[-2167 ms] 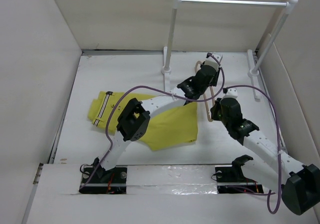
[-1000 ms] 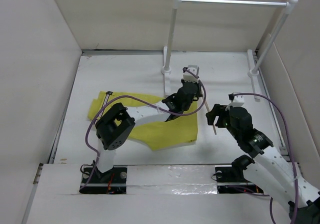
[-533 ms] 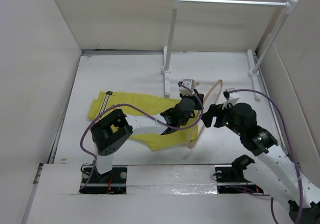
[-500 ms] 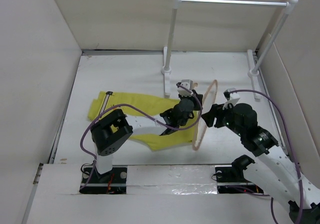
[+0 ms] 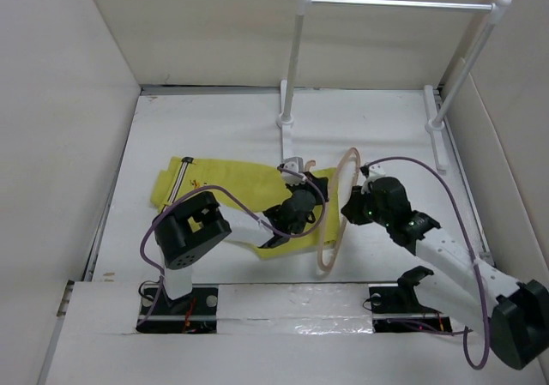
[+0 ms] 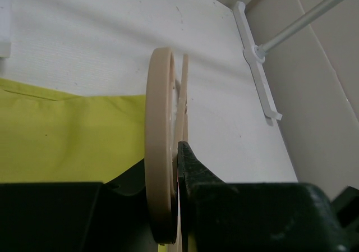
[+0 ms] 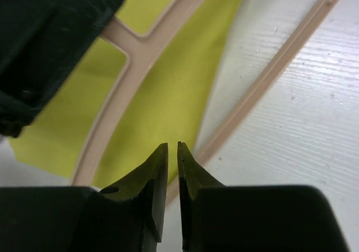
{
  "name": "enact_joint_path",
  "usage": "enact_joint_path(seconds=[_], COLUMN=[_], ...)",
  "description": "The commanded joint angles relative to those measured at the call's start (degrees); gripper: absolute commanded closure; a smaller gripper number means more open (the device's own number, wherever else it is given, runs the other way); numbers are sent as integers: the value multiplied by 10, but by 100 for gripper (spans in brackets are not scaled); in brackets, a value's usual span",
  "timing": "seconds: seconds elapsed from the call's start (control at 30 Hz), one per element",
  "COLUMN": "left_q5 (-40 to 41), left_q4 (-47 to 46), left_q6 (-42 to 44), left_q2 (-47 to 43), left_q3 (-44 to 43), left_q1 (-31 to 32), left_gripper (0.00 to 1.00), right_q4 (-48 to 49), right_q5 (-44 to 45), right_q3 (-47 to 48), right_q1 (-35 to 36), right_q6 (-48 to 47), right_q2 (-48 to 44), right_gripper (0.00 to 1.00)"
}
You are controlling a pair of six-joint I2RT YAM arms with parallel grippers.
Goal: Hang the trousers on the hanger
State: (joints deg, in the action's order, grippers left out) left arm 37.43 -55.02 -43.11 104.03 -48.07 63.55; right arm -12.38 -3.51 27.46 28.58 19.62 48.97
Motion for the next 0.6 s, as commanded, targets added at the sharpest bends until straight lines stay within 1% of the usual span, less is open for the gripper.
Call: enact_joint_path(seconds=[0.0, 0.03, 0.1, 0.13, 0.17, 0.23, 0.33, 0.37, 0.47, 0.57], left_q5=[33, 36, 37, 38, 39, 40, 37, 36, 33, 31], left_q4=[-54, -55, -56, -56, -56, -55, -55, -60, -69, -83], left_q6=[-8, -6, 3, 4, 4, 6, 8, 10, 15, 26], left_q2=[-15, -13, -10, -8, -6, -2, -1, -1, -2, -1], left_q3=[8, 11, 15, 18, 23, 27, 38, 43, 52, 58], left_q1=[7, 7, 7, 7, 7, 7, 7, 7, 2, -4], left_gripper=[100, 100, 100, 100, 100, 100, 100, 100, 100, 100], right_q4=[117, 142, 187, 203, 215, 237, 263, 265, 280, 295], right_q5=[-28, -44, -43, -53, -56, -54, -41, -40, -32, -31], right_q3=[-2, -2, -7, -7, -5, 1, 6, 8, 9, 0], right_q1=[-11, -12, -12, -12, -12, -12, -18, -18, -18, -18], right_q6=[0, -1, 2, 2, 3, 4, 8, 9, 21, 25], right_q2=[67, 86, 118, 149, 165, 207, 243, 267, 296, 306], right_gripper=[74, 63, 54, 47, 45, 43, 39, 39, 39, 41])
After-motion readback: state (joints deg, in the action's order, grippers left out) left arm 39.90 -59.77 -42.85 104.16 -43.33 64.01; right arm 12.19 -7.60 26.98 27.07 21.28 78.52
